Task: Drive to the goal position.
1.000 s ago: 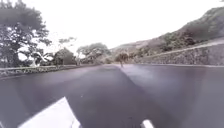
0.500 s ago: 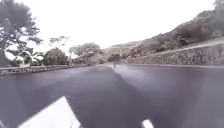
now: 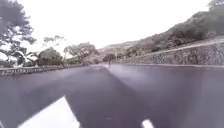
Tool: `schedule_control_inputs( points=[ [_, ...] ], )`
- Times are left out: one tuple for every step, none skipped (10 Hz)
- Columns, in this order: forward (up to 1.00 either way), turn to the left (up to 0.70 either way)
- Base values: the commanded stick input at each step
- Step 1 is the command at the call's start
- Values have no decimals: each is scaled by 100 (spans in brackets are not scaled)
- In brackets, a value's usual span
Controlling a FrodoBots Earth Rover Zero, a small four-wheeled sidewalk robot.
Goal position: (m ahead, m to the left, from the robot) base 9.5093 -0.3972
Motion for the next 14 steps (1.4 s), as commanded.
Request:
schedule_control_inputs(
  points=[
    [85,-3],
    [85,0],
    [85,0],
    [85,0],
    [85,0],
    [85,0],
    [85,0],
    [85,0],
    [85,0],
    [85,0],
    [85,0],
    [85,0],
    [85,0],
    [85,0]
  ],
)
